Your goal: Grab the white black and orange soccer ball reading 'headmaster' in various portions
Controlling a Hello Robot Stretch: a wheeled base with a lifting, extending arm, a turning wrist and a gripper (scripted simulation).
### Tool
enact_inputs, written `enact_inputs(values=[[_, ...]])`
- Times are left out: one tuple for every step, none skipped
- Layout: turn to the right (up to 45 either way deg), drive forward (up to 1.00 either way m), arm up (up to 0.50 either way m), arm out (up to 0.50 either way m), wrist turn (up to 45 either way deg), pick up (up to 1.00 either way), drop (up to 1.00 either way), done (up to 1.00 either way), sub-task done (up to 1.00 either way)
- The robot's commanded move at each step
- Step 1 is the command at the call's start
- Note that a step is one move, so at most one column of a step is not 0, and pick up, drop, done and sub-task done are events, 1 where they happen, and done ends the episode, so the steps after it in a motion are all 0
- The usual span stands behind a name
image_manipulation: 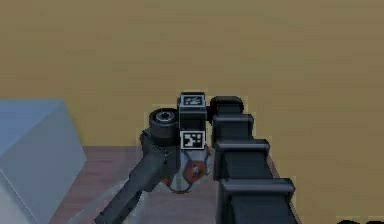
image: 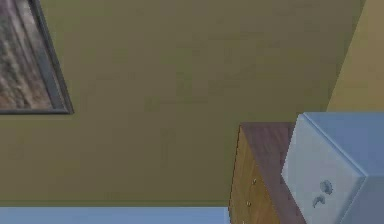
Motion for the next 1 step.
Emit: enact_inputs(values=[[0.0, 0.0, 0.0, 0.0, 45.0, 0.0, 0.0, 0.0, 0.0]])
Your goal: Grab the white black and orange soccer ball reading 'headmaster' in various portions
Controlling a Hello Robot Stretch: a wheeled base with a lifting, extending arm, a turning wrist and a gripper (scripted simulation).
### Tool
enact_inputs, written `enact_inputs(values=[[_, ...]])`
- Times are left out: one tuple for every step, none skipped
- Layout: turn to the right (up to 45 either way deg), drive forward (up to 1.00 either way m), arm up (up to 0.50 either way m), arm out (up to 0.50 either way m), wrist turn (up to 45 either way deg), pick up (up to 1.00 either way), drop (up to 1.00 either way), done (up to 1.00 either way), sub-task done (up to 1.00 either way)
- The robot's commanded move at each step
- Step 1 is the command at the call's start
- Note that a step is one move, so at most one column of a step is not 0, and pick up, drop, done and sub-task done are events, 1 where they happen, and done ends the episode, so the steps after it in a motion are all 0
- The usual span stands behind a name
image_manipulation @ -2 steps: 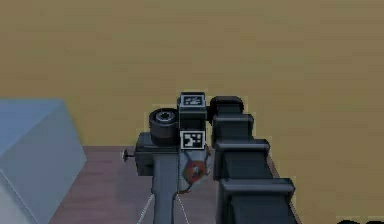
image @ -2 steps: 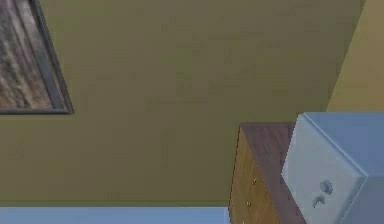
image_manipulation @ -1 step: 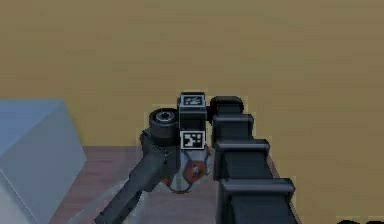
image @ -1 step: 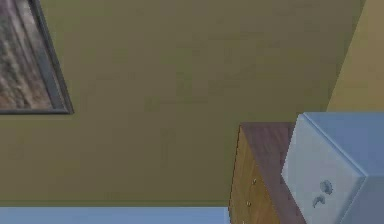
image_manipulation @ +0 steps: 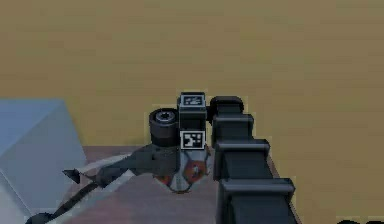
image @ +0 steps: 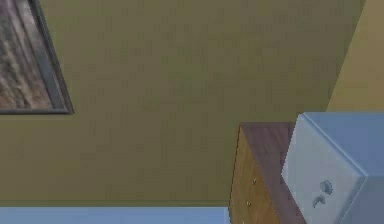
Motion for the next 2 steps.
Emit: enact_inputs(values=[[0.0, 0.0, 0.0, 0.0, 45.0, 0.0, 0.0, 0.0, 0.0], [0.0, 0.0, 0.0, 0.0, 39.0, 0.0, 0.0, 0.0, 0.0]])
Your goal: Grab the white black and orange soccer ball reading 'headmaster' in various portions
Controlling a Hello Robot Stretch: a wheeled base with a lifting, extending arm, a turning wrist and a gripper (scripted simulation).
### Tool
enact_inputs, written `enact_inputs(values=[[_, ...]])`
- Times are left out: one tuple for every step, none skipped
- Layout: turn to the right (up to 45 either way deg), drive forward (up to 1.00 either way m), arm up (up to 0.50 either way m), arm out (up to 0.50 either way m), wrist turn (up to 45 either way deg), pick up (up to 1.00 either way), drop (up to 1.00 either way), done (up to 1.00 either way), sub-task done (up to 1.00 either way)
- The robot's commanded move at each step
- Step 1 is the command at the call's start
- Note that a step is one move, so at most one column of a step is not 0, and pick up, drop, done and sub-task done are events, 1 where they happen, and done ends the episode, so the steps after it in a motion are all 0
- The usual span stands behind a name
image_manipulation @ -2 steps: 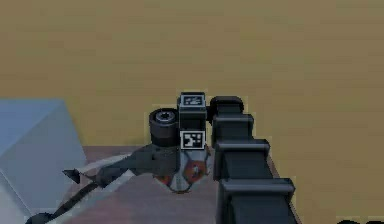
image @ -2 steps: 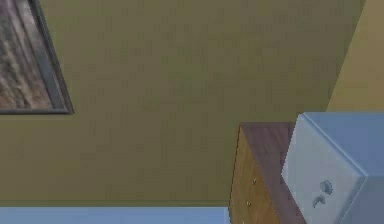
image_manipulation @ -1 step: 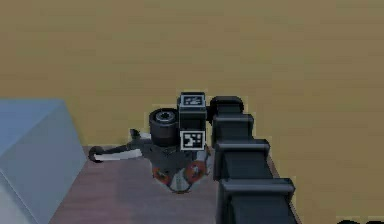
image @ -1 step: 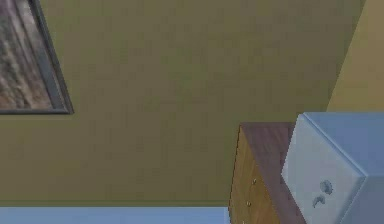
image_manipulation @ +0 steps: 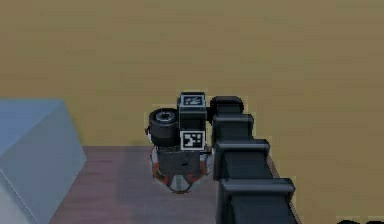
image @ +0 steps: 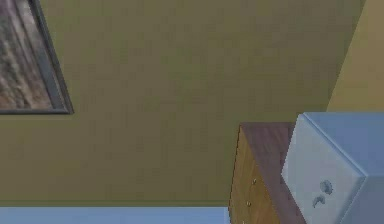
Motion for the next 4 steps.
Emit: enact_inputs(values=[[0.0, 0.0, -0.18, 0.0, 0.0, 0.0, 0.0, 0.0, 0.0], [0.0, 0.0, 0.0, 0.0, 0.0, 1.0, 0.0, 0.0, 0.0], [0.0, 0.0, 0.1, 0.0, 0.0, 0.0, 0.0, 0.0, 0.0], [0.0, 0.0, 0.0, 0.0, 0.0, 0.0, 0.0, 1.0, 0.0]])
